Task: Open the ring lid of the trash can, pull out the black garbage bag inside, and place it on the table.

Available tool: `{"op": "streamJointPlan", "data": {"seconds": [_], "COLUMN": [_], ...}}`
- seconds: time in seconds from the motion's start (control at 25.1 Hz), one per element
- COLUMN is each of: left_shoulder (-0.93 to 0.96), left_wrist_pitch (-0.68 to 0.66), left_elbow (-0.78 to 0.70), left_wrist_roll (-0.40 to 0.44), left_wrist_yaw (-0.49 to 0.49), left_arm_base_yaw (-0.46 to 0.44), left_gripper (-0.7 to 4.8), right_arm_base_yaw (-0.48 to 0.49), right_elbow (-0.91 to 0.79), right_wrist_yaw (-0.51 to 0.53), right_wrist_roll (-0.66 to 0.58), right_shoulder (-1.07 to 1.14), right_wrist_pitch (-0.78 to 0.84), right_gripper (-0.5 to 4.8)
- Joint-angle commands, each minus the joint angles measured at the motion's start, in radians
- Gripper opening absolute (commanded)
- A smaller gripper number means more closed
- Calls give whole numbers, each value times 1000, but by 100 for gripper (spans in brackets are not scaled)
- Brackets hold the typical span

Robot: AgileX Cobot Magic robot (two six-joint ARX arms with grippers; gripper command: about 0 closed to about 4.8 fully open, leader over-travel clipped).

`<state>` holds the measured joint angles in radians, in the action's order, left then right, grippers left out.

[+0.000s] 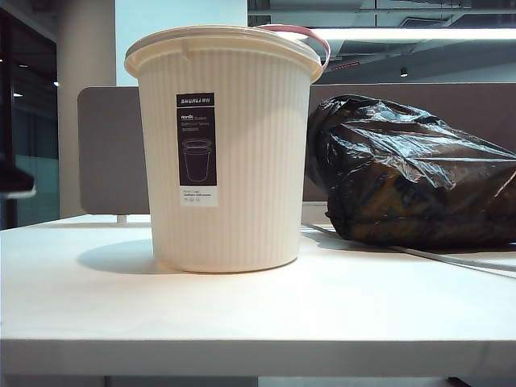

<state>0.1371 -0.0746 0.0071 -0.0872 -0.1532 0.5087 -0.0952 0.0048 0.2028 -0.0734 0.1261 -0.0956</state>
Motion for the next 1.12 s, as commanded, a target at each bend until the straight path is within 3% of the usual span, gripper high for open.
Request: {"op": "streamJointPlan", "data": {"seconds": [0.04,1.12], "left_shoulder": [0,-3], "left_wrist_pitch": [-68,-97], "left_elbow": [2,3], "left_wrist_roll": [-3,4], "left_wrist_yaw": [0,0], "left_arm_base_yaw": [0,0], "left_gripper": [-6,-5], "right_arm_base_yaw": [0,0], "right_elbow": [-2,-2], "right_wrist_yaw": [1,0], "right_wrist_roll": [-5,-8], "right_shoulder": [0,0], "right_wrist_pitch": [13,18], "right_gripper": [-1,-1]}}
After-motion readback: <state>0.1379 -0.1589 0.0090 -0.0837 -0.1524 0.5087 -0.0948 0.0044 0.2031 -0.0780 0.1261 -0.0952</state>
